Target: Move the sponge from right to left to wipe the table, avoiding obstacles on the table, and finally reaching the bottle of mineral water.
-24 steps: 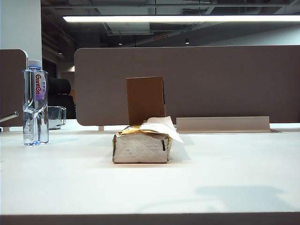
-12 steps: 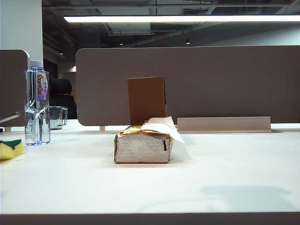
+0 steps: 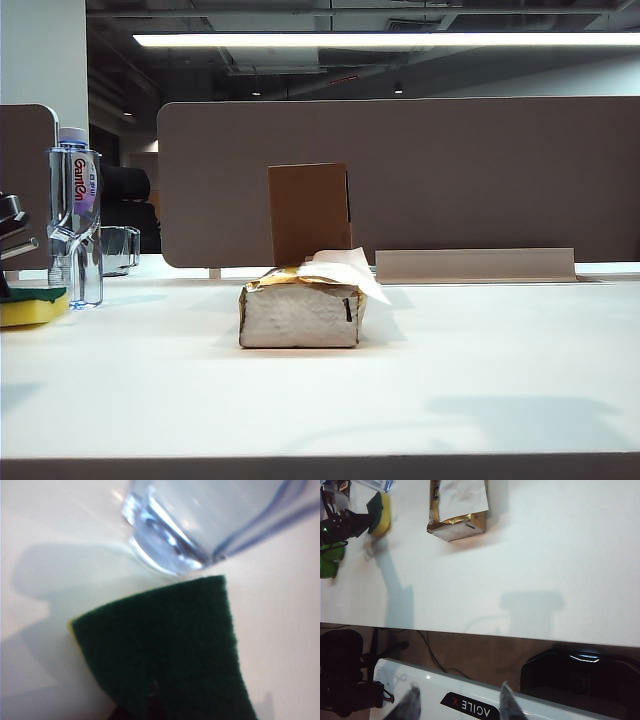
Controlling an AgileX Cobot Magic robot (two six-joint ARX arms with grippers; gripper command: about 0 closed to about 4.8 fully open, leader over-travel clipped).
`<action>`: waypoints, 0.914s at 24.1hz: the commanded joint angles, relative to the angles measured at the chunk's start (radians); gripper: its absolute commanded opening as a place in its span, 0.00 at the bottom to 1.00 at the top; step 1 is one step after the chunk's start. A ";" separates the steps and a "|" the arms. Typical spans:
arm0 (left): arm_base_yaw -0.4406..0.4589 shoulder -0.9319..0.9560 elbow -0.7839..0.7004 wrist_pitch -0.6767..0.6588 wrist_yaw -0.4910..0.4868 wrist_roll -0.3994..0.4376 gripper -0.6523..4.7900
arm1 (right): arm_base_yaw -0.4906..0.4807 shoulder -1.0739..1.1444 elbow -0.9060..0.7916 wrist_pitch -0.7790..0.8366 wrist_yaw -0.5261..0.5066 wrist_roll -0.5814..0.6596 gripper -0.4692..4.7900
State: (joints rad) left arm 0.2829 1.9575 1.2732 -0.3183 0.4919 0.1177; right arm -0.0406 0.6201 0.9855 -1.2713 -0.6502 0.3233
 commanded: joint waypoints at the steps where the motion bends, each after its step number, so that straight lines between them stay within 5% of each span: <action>1: 0.000 -0.001 0.039 -0.026 -0.016 0.002 0.11 | 0.000 -0.002 0.005 0.007 -0.007 0.010 0.48; 9: -0.015 -0.001 0.043 -0.060 0.025 0.005 0.12 | 0.000 -0.002 0.005 0.010 -0.007 0.010 0.48; 19: -0.015 -0.001 0.043 -0.099 0.025 0.006 0.30 | 0.000 -0.002 0.005 0.010 -0.007 0.010 0.48; 22: -0.015 -0.001 0.043 -0.121 0.026 0.006 0.52 | 0.000 -0.002 0.005 0.010 -0.008 0.010 0.48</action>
State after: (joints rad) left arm 0.2680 1.9579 1.3128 -0.4339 0.5121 0.1188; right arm -0.0406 0.6197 0.9855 -1.2709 -0.6510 0.3321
